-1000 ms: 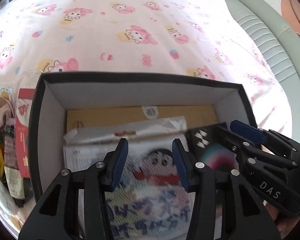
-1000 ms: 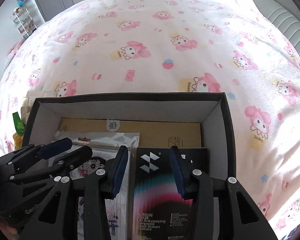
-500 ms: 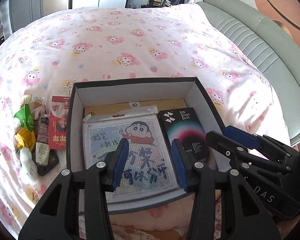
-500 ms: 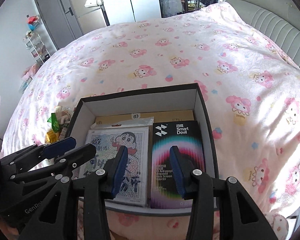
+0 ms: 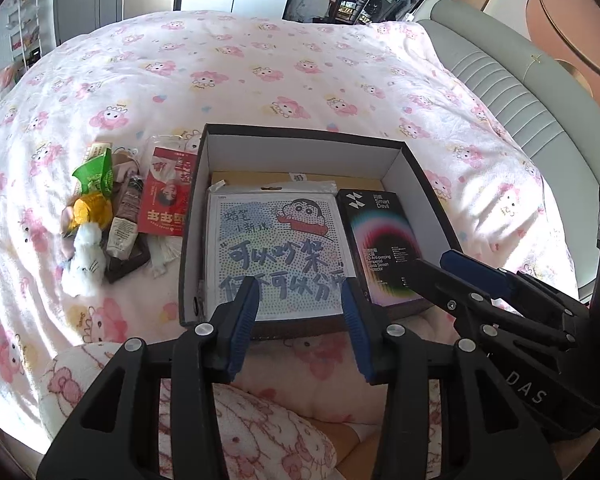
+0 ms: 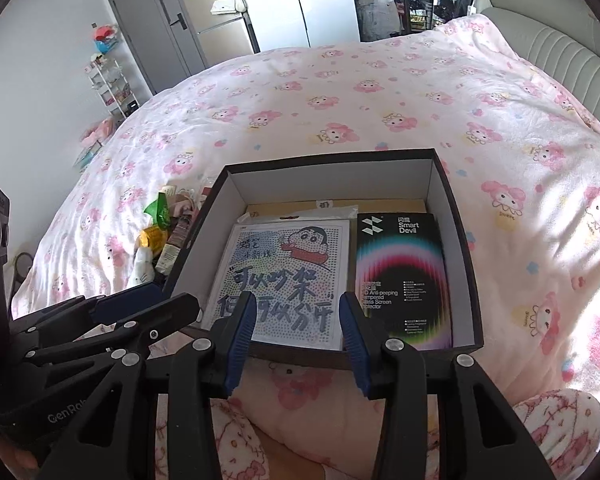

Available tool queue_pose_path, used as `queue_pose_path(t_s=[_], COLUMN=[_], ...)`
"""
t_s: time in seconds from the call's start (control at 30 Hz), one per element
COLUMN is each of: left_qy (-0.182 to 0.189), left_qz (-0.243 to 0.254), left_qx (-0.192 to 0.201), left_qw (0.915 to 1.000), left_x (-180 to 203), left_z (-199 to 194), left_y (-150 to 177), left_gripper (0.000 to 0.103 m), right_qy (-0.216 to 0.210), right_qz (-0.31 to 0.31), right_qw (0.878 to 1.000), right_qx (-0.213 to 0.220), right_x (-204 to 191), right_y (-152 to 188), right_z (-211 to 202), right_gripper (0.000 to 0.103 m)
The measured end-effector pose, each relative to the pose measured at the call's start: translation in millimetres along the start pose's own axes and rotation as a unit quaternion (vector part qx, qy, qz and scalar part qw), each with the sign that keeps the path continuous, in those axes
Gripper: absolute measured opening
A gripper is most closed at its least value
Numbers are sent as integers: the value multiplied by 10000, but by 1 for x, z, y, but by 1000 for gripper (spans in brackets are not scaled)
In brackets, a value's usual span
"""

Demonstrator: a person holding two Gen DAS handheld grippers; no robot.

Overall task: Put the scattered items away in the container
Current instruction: 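Withdraw the left gripper from the box and move toward the scattered items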

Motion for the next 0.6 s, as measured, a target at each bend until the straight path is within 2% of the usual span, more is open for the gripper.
queue_pose_path(t_s=[0.23,0.6], left_qy=[-30,9], left_qz=[-127,-457], left_qx=[-71,-111], left_qw=[9999,9989], left_x=[-21,-63], left_z=[-6,-10], left_y=[15,20], left_gripper=[42,42], right_qy=[-79,-248], right_qz=[-364,-570], right_qw=[9993,9977], right_qx=[-60,-252], right_x=[-26,-64], right_y=[6,4], right_z=[2,22], right_gripper=[39,39])
Point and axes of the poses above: each gripper's, at about its wrist camera, not at the fingertips, and z roughly the way its jaws point, x to its right, y to its underside, the point moved 5 cm from there along z, roughly the way its jaws point, and after that the axes turned 12 degrees about -x, right-handed, at the moved point
